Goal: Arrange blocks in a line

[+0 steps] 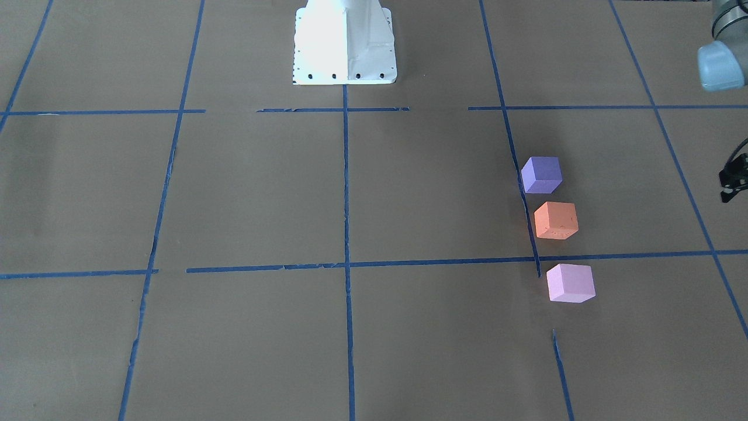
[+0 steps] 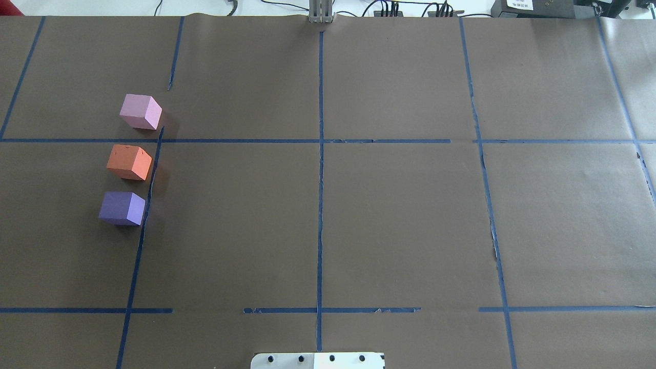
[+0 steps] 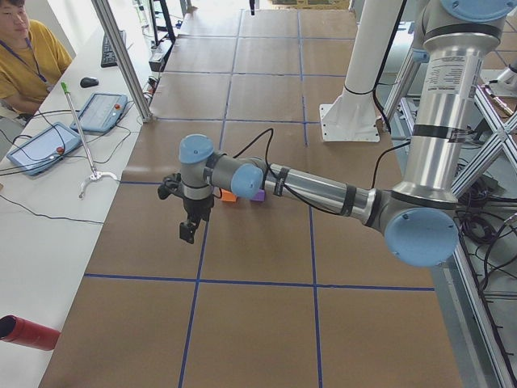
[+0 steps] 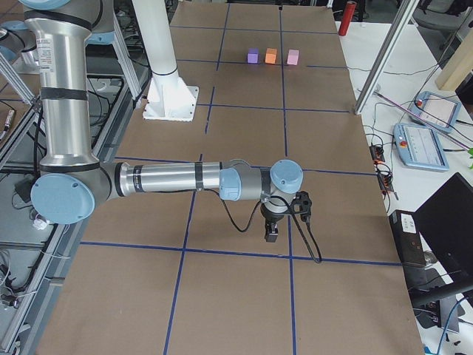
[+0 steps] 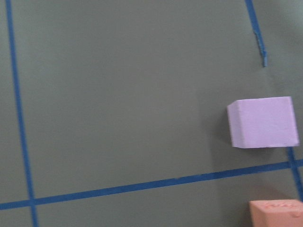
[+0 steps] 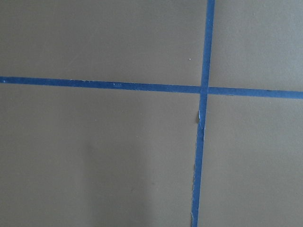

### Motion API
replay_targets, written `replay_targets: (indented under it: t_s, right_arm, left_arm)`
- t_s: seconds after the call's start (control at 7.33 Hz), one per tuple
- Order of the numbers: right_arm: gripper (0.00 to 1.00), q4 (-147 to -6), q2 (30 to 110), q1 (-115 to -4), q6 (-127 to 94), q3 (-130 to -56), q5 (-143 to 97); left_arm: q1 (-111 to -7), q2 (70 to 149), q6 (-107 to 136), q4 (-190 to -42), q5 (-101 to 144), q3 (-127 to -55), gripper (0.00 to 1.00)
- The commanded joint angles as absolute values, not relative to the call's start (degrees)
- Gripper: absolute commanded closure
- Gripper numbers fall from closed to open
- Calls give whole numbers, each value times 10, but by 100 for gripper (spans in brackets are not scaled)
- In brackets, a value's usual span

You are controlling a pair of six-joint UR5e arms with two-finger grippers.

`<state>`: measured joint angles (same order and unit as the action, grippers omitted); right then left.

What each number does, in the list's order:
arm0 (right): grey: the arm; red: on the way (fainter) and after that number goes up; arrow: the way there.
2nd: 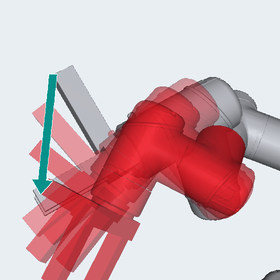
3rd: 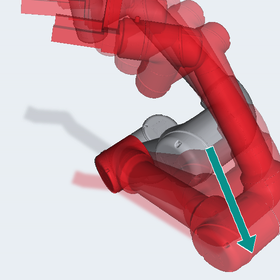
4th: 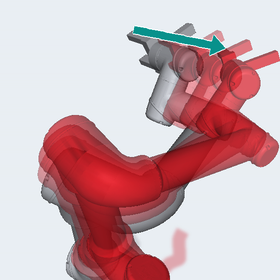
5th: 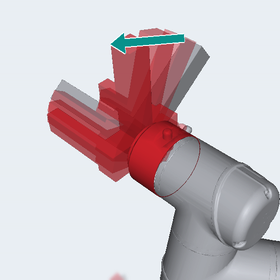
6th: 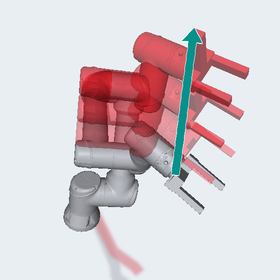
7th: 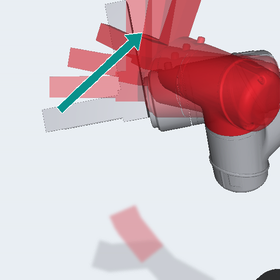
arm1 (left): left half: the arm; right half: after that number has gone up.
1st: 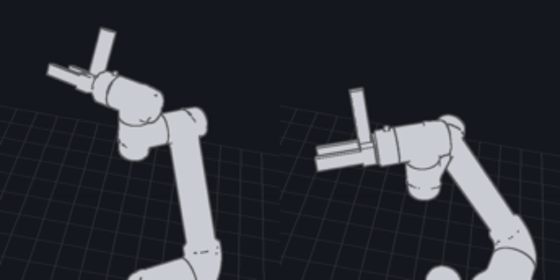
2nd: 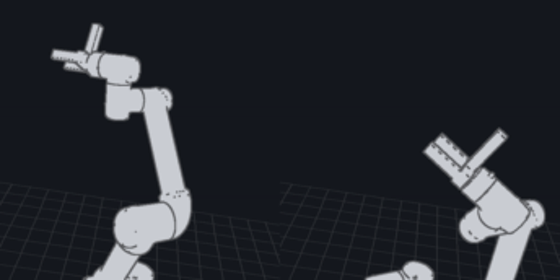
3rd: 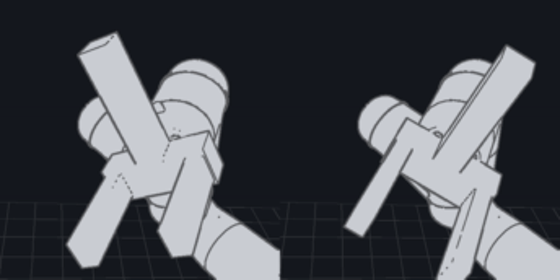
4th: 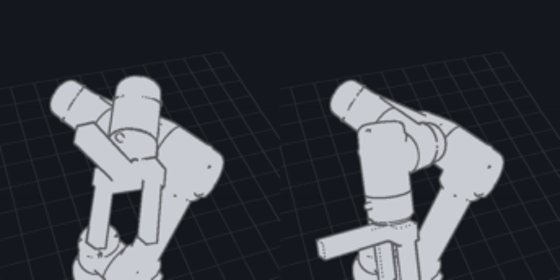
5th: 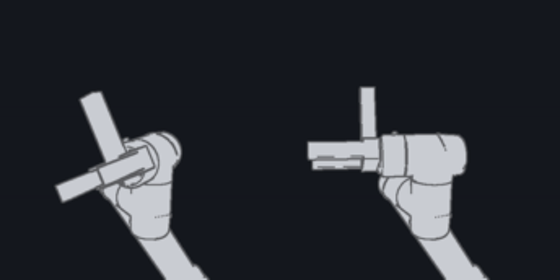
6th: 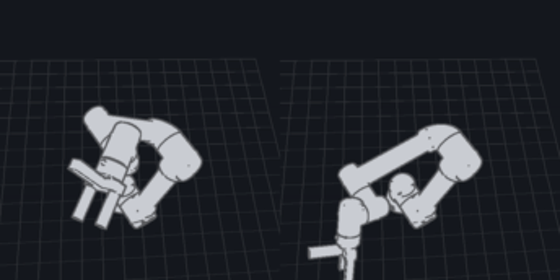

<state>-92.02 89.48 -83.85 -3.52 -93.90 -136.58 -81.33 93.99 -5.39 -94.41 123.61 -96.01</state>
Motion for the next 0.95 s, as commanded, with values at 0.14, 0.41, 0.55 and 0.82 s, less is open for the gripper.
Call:
replay_targets:
  t_s: [0.14, 0.41, 0.55, 0.82]
  right_arm:
    - [0, -920, 895, -838, -35, -940, -1366]
    - [0, -920, 895, -838, -35, -939, -1366]
    - [0, -920, 895, -838, -35, -939, -1366]
    - [0, -920, 895, -838, -35, -939, -1366]
  left_arm:
    - [-860, 900, -110, -946, 1332, -919, 0]
    - [-871, 901, -110, -945, 1334, -912, 0]
    - [-880, 901, -111, -945, 1334, -911, 0]
    - [-887, 902, -113, -949, 1331, -913, 0]
